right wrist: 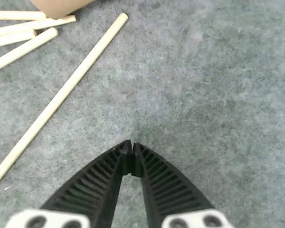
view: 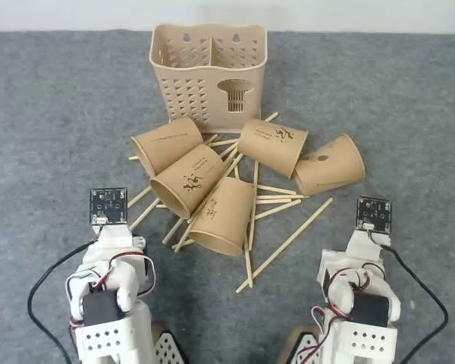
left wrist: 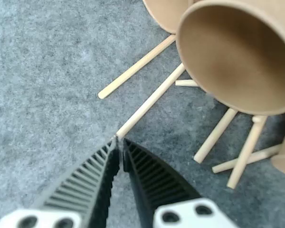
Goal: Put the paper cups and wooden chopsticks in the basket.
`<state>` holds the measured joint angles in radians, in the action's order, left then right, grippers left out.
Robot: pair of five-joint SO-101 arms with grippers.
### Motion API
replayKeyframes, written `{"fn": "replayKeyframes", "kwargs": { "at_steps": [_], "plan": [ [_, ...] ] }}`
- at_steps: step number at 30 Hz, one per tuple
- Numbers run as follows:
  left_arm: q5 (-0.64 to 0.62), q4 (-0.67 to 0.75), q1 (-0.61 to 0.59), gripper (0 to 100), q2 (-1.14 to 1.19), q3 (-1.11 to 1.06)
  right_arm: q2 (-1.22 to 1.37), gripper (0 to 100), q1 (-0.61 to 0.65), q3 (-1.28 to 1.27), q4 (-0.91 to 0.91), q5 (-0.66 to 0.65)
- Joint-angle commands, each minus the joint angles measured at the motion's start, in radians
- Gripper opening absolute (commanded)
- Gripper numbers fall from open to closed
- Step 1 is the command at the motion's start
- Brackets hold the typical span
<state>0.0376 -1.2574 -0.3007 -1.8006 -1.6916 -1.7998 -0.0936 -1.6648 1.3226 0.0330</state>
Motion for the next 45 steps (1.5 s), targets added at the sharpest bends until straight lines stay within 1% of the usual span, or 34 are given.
{"fn": "replayKeyframes", "kwargs": {
  "at_steps": [1,18,24,27,28,29,31,33,34,35,39,42,45],
  "plan": [
    [0.011,-0.005,0.006,1,-0.020,0.007,-0.013,0.8,-0.002,-0.018,-0.015,-0.015],
    [0.011,-0.005,0.002,1,-0.020,0.008,-0.013,0.9,-0.008,-0.018,-0.015,-0.017],
    [0.014,-0.003,-0.002,2,-0.020,0.062,-0.013,0.9,-0.012,0.006,-0.039,-0.020],
    [0.015,0.014,-0.003,2,-0.020,0.088,-0.013,0.9,-0.093,0.037,-0.061,-0.031],
    [0.018,0.037,-0.005,2,-0.020,0.093,-0.015,0.9,-0.114,0.041,-0.090,-0.068],
    [0.031,0.064,-0.015,2,-0.020,0.093,-0.015,0.9,-0.120,0.041,-0.127,-0.132],
    [0.078,0.133,-0.038,2,-0.020,0.088,-0.015,0.9,-0.133,0.035,-0.185,-0.301],
    [0.100,0.175,-0.034,2,-0.020,0.090,-0.015,0.9,-0.143,0.038,-0.188,-0.434],
    [0.097,0.184,-0.032,2,-0.020,0.096,-0.015,0.9,-0.148,0.040,-0.185,-0.463],
    [0.091,0.187,-0.032,2,-0.020,0.105,-0.015,0.9,-0.150,0.040,-0.186,-0.468],
    [0.041,0.184,-0.032,2,-0.015,0.145,-0.015,1.0,-0.142,0.063,-0.194,-0.404],
    [-0.008,0.147,-0.032,9,0.006,0.185,-0.012,1.8,-0.142,0.100,-0.220,-0.344],
    [-0.057,0.141,-0.032,14,0.095,0.254,-0.004,8.6,-0.131,0.115,-0.237,-0.290]
  ]
}}
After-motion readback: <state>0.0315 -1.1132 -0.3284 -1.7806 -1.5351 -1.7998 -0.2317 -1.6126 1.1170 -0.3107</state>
